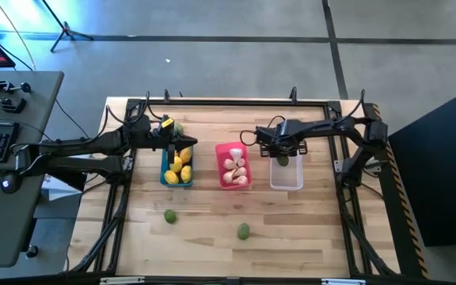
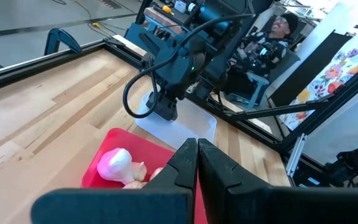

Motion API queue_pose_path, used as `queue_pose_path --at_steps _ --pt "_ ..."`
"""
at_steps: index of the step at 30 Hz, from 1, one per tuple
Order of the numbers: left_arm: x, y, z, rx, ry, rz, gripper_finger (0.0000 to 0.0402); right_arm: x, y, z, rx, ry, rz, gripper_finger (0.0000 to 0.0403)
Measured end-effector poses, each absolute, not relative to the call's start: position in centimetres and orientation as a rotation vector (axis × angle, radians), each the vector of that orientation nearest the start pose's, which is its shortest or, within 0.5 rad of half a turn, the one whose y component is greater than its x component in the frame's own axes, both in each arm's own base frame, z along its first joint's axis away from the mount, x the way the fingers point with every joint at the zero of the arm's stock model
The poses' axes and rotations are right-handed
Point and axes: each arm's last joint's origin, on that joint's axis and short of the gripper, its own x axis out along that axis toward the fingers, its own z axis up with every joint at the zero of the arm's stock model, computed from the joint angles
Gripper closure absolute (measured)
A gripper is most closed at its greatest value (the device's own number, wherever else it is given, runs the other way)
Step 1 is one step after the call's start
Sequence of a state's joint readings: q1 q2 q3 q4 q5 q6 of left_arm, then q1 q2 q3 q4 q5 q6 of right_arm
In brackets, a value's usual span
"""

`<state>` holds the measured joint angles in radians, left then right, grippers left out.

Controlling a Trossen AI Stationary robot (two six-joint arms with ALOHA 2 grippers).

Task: Sort produce into baskets
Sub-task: Put the top right green lime into the white bin, then put the bottom right green lime into the white bin

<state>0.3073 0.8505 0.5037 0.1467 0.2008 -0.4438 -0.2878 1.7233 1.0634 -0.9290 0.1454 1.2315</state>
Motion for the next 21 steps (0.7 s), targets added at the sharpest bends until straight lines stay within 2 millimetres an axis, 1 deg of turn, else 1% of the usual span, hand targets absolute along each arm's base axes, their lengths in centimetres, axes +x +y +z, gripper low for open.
queue_pose_path --at_steps 3,7,15,17,21 --pt "18.4 5.2 25.6 -0.492 0.167 0.148 0.0401 27.5 -8.6 16.2 1.049 1.175 -1.273 0.0194" --pt "18.4 5.2 25.6 -0.492 0.167 0.148 0.0401 27.5 -8.6 16.1 1.051 1.174 -1.274 0.0177" --pt "18.3 5.2 25.4 -0.496 0.19 0.149 0.0401 27.3 -8.4 16.2 1.06 1.2 -1.262 0.0173" --pt "18.3 5.2 25.4 -0.495 0.196 0.138 0.0401 27.1 -8.4 16.6 1.045 1.21 -1.245 0.0172" --pt "18.3 5.1 25.4 -0.462 0.209 0.101 0.0401 26.5 -8.2 17.9 1.039 1.198 -1.231 0.0172"
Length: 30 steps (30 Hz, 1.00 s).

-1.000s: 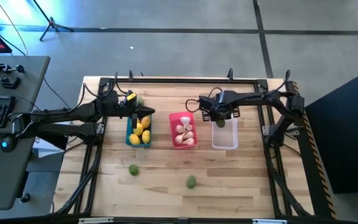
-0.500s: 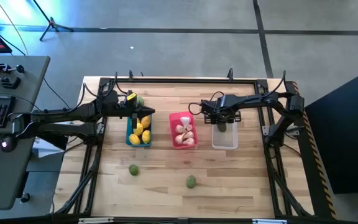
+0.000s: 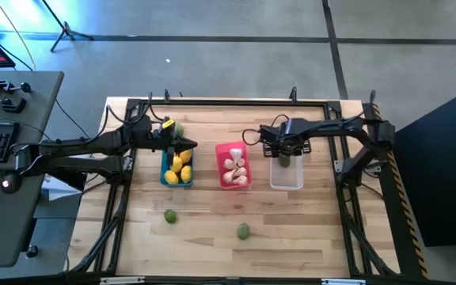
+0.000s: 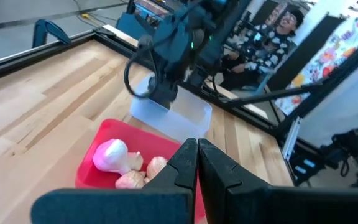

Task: Sort produce into baskets
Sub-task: Put the bottom right green lime into the white bin

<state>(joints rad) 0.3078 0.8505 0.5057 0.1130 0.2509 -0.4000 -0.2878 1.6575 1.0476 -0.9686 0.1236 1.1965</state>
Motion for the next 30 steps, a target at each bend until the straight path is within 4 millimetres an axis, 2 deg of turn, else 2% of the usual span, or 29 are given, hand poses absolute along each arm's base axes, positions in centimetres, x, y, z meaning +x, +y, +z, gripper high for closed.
queue_pose_path --at_steps 7,12,16,20,25,30 --pt "18.3 5.1 26.4 -0.404 0.265 0.094 0.0401 25.8 -8.2 21.9 0.955 1.126 -1.206 0.0176" --pt "18.2 5.0 26.8 -0.363 0.321 0.094 0.0401 26.5 -6.7 25.1 0.872 1.089 -1.05 0.022" --pt "17.9 5.3 26.3 -0.396 0.372 0.121 0.0401 28.0 -3.8 27.8 0.813 1.045 -0.89 0.0269" --pt "17.1 6.3 25.2 -0.429 0.477 0.181 0.0401 29.2 -0.1 29.6 0.81 0.981 -0.76 0.0308" --pt "16.1 8.0 24.0 -0.435 0.58 0.157 0.0401 30.4 4.3 30.2 0.852 0.884 -0.657 0.0339" --pt "15.8 9.5 22.7 -0.491 0.652 0.141 0.0401 32.2 8.6 30.1 0.974 0.9 -0.55 0.0342"
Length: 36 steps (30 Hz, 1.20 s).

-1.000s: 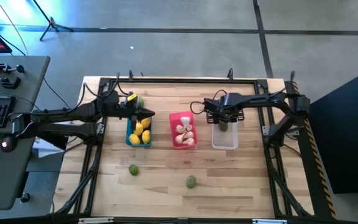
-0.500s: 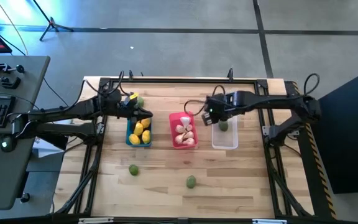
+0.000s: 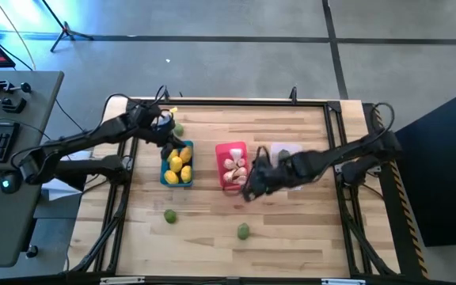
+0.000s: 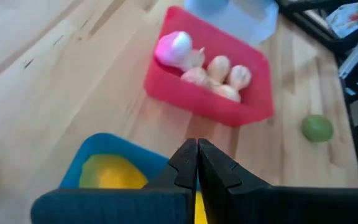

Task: Sort produce into baskets
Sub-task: Put the bottom right green lime into the white bin

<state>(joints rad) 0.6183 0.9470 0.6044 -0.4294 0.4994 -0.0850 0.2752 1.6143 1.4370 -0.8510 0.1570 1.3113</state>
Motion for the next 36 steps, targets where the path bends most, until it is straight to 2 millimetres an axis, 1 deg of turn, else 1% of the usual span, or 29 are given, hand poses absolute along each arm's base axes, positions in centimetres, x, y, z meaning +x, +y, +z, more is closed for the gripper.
queue_pose_path --at_steps 2,4,8,11,15,18,21,27,30,32,36 --pt "15.8 10.0 22.4 -0.495 0.664 0.154 0.0401 33.0 10.5 29.7 1.045 0.946 -0.527 0.0332" --pt "15.8 10.4 22.2 -0.488 0.666 0.165 0.0401 33.9 12.5 29.2 1.112 0.998 -0.525 0.0314" --pt "16.0 10.9 21.9 -0.472 0.665 0.176 0.0401 36.0 15.9 27.8 1.242 1.054 -0.569 0.0261" --pt "16.1 11.1 21.8 -0.474 0.664 0.185 0.0401 37.4 17.7 26.4 1.341 1.078 -0.654 0.0217" --pt "16.1 11.2 21.7 -0.458 0.67 0.179 0.0401 39.0 19.2 24.0 1.413 1.139 -0.776 0.0169" --pt "16.1 11.2 21.7 -0.449 0.671 0.175 0.0401 39.8 19.8 21.9 1.413 1.205 -0.889 0.0148" --pt "16.1 11.2 21.7 -0.449 0.671 0.176 0.0401 40.3 20.2 20.1 1.392 1.219 -0.989 0.0143" --pt "16.1 11.1 21.6 -0.454 0.678 0.175 0.0401 41.5 20.3 17.6 1.375 1.199 -1.038 0.0141" --pt "16.1 11.1 21.6 -0.447 0.678 0.166 0.0401 41.6 20.3 16.7 1.366 1.19 -1.09 0.0142" --pt "16.1 11.0 21.7 -0.436 0.67 0.121 0.0401 41.4 20.2 16.3 1.35 1.196 -1.126 0.0147" --pt "16.2 10.8 21.8 -0.424 0.653 0.042 0.0401 41.3 19.8 15.9 1.322 1.171 -1.184 0.0172"
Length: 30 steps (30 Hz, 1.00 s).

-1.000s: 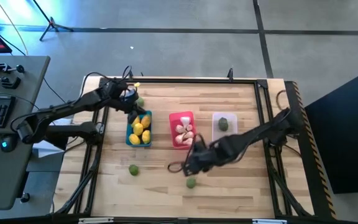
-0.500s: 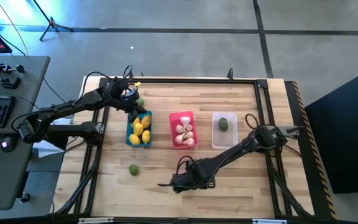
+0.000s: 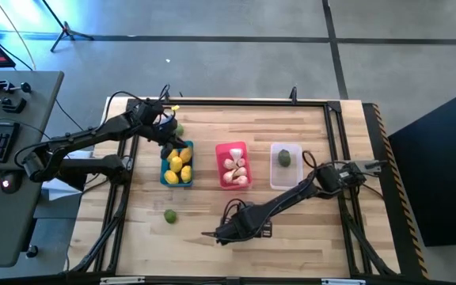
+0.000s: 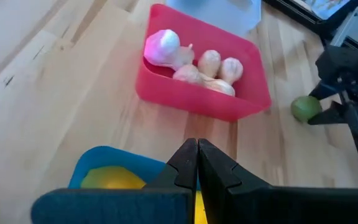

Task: Sort produce into baskets
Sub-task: Put the bottom right green lime into the white bin

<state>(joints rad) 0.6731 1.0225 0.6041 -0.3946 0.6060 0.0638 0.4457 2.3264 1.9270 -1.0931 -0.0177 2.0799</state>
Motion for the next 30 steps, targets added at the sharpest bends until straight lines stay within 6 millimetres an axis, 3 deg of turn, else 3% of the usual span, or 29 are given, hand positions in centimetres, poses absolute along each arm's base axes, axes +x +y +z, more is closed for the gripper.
queue_pose_path --at_steps 9,14,20,22,25,30 --pt "16.2 10.8 21.8 -0.395 0.648 0.033 0.0401 42.1 17.9 16.7 1.218 1.234 -1.079 0.028" --pt "16.2 10.8 21.9 -0.392 0.639 0.035 0.0401 41.8 15.4 21.7 1.162 1.231 -0.992 0.0282" --pt "16.5 11.0 22.2 -0.39 0.602 0.045 0.0401 38.2 9.7 27.2 0.966 1.318 -1.119 0.0282" --pt "16.6 11.1 22.3 -0.384 0.59 0.047 0.0401 37.5 7.2 28.4 0.909 1.343 -1.064 0.0282" --pt "16.7 11.2 22.5 -0.365 0.562 0.049 0.0401 36.5 3.3 28.6 0.876 1.338 -0.984 0.0283" --pt "17.0 11.4 22.9 -0.376 0.514 0.065 0.0402 32.1 -2.1 26.8 0.802 1.439 -1.015 0.0284"
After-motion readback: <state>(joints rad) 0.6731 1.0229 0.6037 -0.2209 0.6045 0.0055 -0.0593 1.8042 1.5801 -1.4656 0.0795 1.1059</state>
